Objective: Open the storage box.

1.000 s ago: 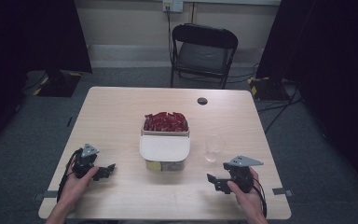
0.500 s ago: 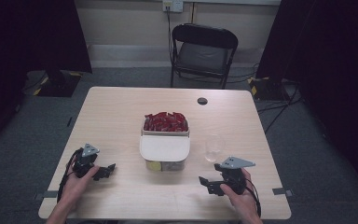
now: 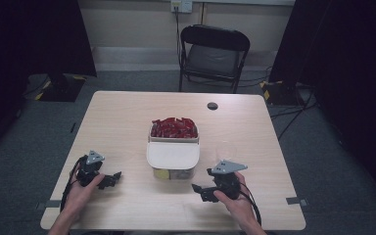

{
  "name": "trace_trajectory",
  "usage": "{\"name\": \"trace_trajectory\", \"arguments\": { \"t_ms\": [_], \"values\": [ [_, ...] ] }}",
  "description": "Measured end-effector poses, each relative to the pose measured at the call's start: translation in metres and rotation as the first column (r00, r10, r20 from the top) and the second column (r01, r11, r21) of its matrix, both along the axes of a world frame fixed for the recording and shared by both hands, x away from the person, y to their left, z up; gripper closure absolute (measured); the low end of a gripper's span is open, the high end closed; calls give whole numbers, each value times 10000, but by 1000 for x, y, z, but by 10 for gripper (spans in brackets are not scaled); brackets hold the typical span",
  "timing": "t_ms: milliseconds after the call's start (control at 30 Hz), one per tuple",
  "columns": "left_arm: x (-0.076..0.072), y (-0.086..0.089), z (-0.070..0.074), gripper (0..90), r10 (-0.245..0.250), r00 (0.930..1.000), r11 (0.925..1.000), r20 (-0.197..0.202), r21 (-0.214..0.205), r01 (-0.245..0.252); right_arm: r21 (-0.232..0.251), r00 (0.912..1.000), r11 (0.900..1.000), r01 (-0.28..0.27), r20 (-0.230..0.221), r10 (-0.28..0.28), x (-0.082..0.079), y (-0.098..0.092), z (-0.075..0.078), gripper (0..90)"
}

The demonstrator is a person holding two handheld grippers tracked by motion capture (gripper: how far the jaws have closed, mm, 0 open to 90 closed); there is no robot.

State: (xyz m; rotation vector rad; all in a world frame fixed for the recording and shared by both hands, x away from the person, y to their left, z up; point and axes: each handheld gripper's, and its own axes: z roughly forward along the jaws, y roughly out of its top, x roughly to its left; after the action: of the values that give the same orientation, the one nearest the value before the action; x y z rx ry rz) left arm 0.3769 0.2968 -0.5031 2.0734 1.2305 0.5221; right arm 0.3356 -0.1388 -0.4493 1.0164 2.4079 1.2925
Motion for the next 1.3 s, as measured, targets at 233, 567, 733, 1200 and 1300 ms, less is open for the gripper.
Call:
{"name": "trace_trajectory", "arguments": {
  "t_ms": [233, 567, 733, 1200, 1300],
  "values": [
    [0, 0, 0, 8, -7, 10000, 10000, -3, 2, 7, 186, 10000, 9998, 35, 59, -36, 12, 8, 3, 205],
    [0, 0, 0, 8, -5, 10000, 10000, -2, -1, 5, 318, 9995, 9995, 86, 290, -95, 22, 17, 9, 216],
    [0, 0, 0, 8, -1, 10000, 10000, 1, 4, 1, 253, 9993, 9996, 122, 349, -131, 24, 21, 9, 225],
    [0, 0, 0, 8, -1, 10000, 10000, 1, 2, 1, 290, 9985, 9987, 409, 364, -419, 32, 23, 11, 250],
    [0, 0, 0, 8, -1, 10000, 10000, 0, 3, 1, 293, 9986, 9988, 388, 360, -398, 32, 24, 11, 248]
  ]
}}
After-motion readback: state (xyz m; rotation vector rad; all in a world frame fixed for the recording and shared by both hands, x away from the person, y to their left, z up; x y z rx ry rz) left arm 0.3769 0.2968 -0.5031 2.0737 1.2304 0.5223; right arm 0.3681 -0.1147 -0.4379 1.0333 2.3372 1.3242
